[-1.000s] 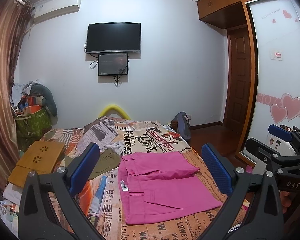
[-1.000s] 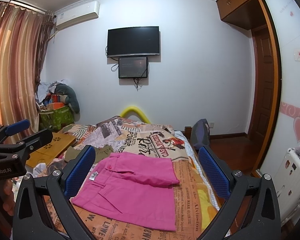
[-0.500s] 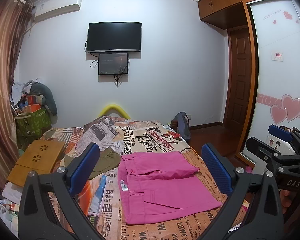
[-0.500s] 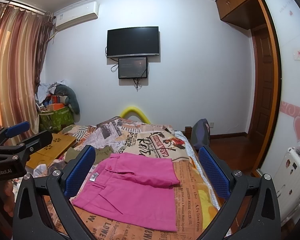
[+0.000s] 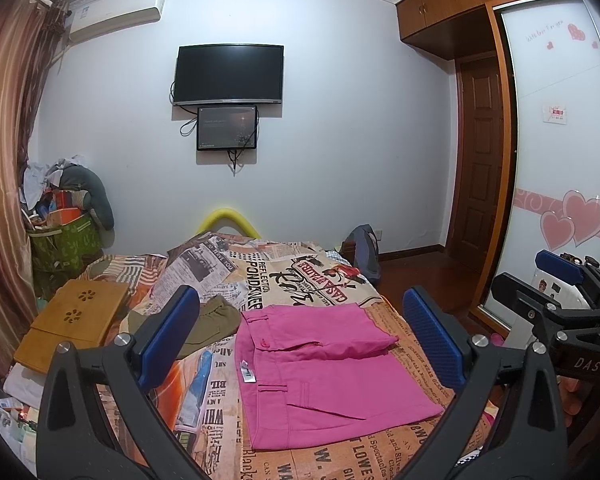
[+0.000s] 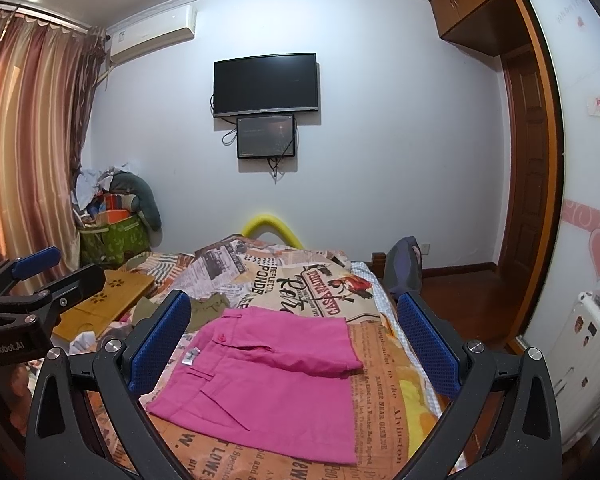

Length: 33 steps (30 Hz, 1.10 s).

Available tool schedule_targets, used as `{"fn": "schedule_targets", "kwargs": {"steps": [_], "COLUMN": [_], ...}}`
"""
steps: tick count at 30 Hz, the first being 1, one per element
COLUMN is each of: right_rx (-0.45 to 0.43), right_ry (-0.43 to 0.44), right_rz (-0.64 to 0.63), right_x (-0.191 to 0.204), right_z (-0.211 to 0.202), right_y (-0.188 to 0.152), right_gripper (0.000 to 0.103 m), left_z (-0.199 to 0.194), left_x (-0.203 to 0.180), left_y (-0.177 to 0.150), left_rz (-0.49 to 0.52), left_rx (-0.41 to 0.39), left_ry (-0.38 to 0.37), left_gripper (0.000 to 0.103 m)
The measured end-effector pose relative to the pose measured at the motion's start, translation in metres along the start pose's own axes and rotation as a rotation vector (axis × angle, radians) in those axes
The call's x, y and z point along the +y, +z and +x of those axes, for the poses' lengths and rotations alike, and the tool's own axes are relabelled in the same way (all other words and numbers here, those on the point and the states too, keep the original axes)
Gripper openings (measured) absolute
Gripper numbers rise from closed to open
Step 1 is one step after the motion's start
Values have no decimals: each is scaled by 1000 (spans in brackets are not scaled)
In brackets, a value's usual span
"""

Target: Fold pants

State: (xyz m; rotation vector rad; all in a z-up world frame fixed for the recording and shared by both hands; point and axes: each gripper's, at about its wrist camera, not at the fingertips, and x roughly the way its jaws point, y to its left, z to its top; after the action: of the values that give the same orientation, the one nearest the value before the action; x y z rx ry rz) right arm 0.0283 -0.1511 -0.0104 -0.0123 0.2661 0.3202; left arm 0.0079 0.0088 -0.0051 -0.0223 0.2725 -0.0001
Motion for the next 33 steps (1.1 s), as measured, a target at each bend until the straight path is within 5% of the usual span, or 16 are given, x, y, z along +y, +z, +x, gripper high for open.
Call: {"fn": "schedule_targets", "kwargs": {"steps": [21,33], "right_rx": [17,146], "right_ry": [-22,-96], "right_rz": [-4,-36], "right_x": [-4,-37], "right_z": [15,87], "right_y": [-1,-27], "right_gripper": [103,103], "left_z": [13,116], "left_x": [6,39], "left_y": [1,-14], "left_rz": [-4,-29], "left_rx": [22,195], "left_ry": [7,31], "left_gripper": [103,103]}}
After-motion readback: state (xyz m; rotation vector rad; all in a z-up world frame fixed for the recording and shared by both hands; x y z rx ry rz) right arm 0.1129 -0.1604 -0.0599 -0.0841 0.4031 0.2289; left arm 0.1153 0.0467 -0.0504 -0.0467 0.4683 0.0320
